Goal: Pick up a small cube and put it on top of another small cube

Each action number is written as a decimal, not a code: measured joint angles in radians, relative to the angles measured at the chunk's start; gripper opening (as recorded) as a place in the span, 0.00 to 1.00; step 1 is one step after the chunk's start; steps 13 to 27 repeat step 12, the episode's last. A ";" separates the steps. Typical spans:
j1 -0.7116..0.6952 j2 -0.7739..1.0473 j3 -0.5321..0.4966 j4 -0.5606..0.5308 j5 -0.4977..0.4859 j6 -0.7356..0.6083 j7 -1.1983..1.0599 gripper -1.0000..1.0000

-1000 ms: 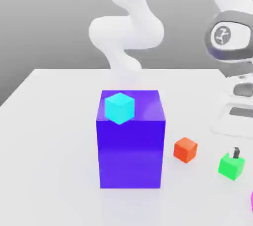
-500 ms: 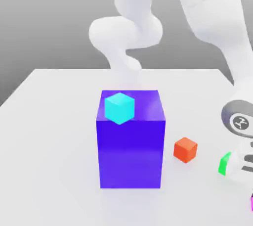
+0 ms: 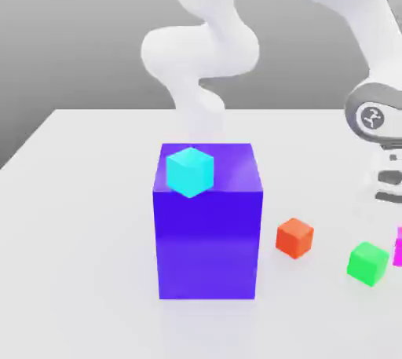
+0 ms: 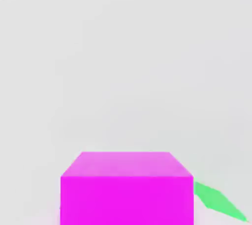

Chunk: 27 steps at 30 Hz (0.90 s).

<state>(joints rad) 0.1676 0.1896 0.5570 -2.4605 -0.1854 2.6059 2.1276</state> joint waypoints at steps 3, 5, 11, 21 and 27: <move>0.000 -0.105 0.029 -0.098 0.096 0.019 0.006 0.00; 0.001 -0.099 0.026 -0.125 0.078 0.056 0.042 0.00; 0.084 0.054 -0.096 -0.120 -0.128 0.180 0.199 1.00; 0.084 0.054 -0.096 -0.120 -0.128 0.180 0.199 1.00; 0.084 0.054 -0.096 -0.120 -0.128 0.180 0.199 1.00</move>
